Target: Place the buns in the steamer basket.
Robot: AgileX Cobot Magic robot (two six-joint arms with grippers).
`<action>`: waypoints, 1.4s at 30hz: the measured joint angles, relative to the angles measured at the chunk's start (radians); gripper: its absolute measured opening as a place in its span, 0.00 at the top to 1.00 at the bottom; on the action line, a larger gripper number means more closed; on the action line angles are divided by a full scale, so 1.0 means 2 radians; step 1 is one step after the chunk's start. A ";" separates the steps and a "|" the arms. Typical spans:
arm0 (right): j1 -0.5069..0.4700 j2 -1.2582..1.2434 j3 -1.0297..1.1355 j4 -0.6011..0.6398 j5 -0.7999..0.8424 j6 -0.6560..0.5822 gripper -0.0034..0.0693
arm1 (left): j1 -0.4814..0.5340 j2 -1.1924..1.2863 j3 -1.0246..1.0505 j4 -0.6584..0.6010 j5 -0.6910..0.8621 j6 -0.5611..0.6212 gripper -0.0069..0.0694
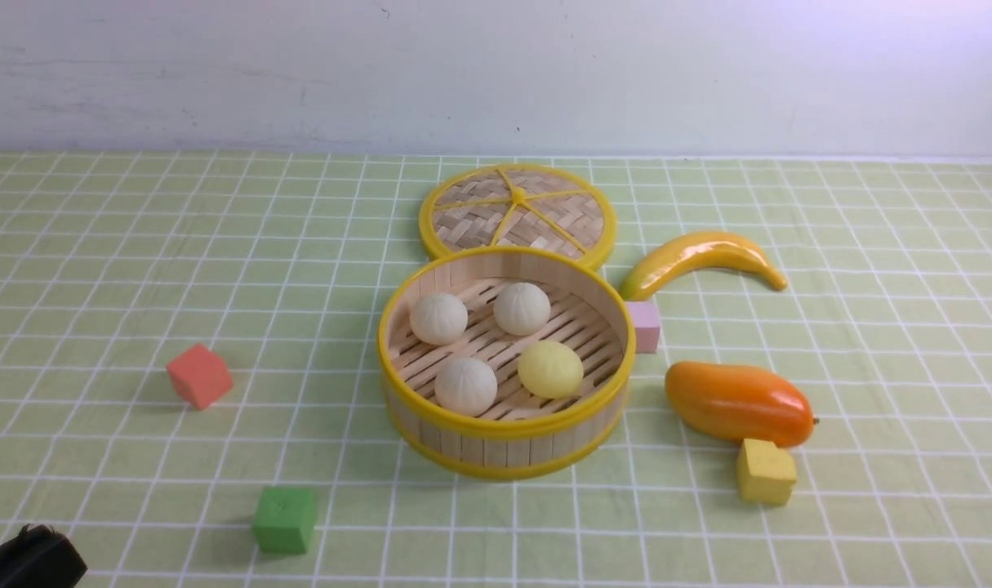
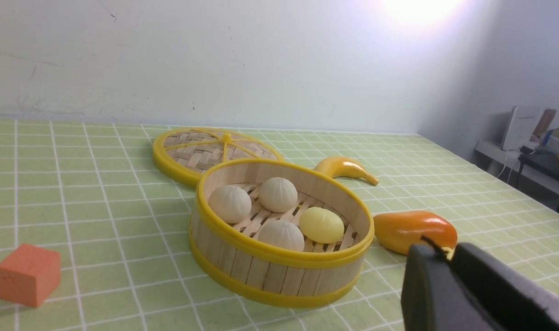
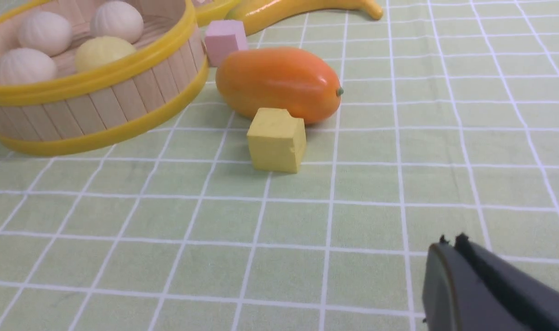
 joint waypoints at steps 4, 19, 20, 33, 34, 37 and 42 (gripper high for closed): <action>0.000 0.000 0.000 0.000 0.000 0.000 0.97 | 0.000 0.000 0.000 0.000 0.000 0.000 0.83; 0.000 0.000 0.000 0.000 0.000 0.002 0.96 | 0.000 0.000 0.001 0.000 -0.001 0.000 0.82; 0.000 0.000 0.000 0.000 0.000 0.002 0.96 | 0.000 0.000 0.002 0.000 -0.007 0.000 0.82; 0.000 0.000 0.000 0.000 0.000 0.002 0.95 | 0.169 -0.030 0.095 0.158 -0.013 -0.148 0.93; 0.000 0.000 0.000 0.000 0.000 0.002 0.95 | 0.171 -0.030 0.100 0.172 0.005 -0.173 0.93; 0.000 0.000 0.000 0.000 0.000 0.002 0.94 | 0.171 -0.030 0.106 0.211 0.068 -0.226 0.93; 0.000 0.000 0.000 0.000 0.000 0.002 0.94 | 0.171 -0.030 0.106 0.227 0.085 -0.302 0.93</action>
